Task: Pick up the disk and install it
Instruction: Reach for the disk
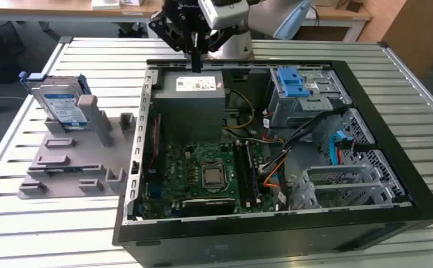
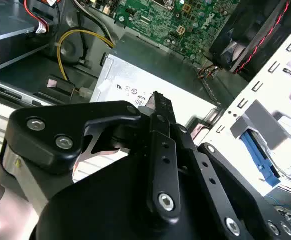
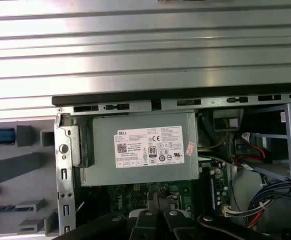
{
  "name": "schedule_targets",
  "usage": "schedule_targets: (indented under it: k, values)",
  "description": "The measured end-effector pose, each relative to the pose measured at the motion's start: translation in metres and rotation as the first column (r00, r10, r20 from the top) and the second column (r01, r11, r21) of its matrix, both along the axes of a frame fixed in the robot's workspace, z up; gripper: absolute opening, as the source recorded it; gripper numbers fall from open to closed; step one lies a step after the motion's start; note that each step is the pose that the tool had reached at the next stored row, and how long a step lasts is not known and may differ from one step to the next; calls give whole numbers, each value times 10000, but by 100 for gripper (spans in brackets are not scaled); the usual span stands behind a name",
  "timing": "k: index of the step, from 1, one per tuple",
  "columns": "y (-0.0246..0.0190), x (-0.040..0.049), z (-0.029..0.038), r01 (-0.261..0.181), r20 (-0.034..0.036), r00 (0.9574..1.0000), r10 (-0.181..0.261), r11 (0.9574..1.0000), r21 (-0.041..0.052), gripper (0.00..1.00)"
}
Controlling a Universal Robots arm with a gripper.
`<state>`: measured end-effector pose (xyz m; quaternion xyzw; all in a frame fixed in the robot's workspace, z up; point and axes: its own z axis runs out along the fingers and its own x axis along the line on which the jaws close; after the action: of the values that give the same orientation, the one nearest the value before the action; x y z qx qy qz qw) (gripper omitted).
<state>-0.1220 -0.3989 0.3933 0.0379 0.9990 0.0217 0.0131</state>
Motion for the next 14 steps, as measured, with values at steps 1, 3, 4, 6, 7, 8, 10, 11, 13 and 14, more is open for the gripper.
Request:
schedule_targets:
  k: [1,3,4,6,7,8,10,11,13,14]
  values:
    - [0,0,0,0,0,10000,0,10000,-1,11]
    - [0,-91,-19,0,-1,10000,0,10000,0,11]
    - [0,-93,-20,1,-1,10000,-1,10000,0,11]
    - [0,-96,-22,1,-1,10000,-1,10000,0,11]
    - [0,-98,-23,1,0,10000,-1,10000,0,11]
    - [0,-101,-24,1,-1,10000,-1,10000,0,11]
    - [0,-107,-26,0,-1,10000,0,10000,0,11]
    - [0,-110,-26,1,-1,10000,-1,10000,0,11]
    - [0,-115,-28,0,-2,10000,0,10000,-1,11]
    - [0,-116,-30,-1,-2,10000,1,10000,-1,11]
